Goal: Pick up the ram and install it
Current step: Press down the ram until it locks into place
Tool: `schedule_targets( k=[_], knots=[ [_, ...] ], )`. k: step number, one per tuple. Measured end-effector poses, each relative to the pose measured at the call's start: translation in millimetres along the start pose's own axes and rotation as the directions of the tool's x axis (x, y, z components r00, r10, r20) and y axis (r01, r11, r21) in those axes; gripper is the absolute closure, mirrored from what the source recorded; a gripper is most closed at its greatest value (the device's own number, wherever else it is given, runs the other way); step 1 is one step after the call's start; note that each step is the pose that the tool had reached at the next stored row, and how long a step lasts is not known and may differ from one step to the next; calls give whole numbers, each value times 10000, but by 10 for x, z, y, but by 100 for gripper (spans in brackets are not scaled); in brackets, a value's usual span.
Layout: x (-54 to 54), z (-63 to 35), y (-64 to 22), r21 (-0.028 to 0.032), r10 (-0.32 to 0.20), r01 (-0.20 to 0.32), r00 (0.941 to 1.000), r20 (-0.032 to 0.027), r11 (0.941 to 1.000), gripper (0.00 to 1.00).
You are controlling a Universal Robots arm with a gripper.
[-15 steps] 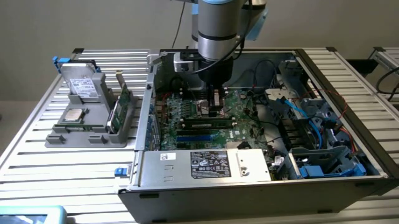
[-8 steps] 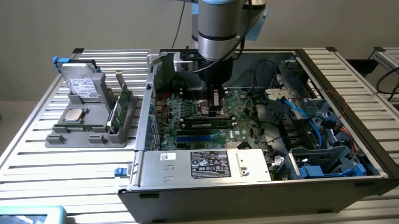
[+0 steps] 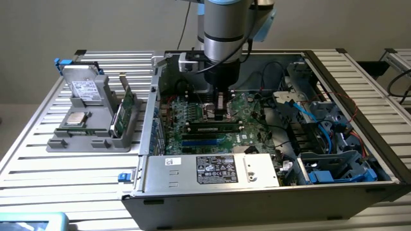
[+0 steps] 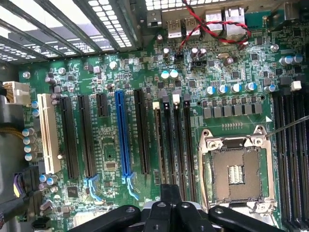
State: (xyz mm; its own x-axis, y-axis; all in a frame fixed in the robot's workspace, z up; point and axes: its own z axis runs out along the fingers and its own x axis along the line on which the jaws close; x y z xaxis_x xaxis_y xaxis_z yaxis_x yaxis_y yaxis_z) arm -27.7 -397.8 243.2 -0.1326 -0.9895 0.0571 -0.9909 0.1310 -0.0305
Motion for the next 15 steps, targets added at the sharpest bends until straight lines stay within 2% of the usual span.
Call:
schedule_targets(
  k=[4, 8, 12, 15],
  knots=[
    [0, 0, 0, -7, 534, -534, 9986, -14, 9986, 89],
    [-1, 0, 0, -27, 1092, -1092, 9940, -32, 9940, 89],
    [0, 0, 0, -52, 1653, -1653, 9862, -52, 9862, 89],
    [0, 0, 0, -71, 2070, -2070, 9783, -67, 9783, 89]
  ],
)
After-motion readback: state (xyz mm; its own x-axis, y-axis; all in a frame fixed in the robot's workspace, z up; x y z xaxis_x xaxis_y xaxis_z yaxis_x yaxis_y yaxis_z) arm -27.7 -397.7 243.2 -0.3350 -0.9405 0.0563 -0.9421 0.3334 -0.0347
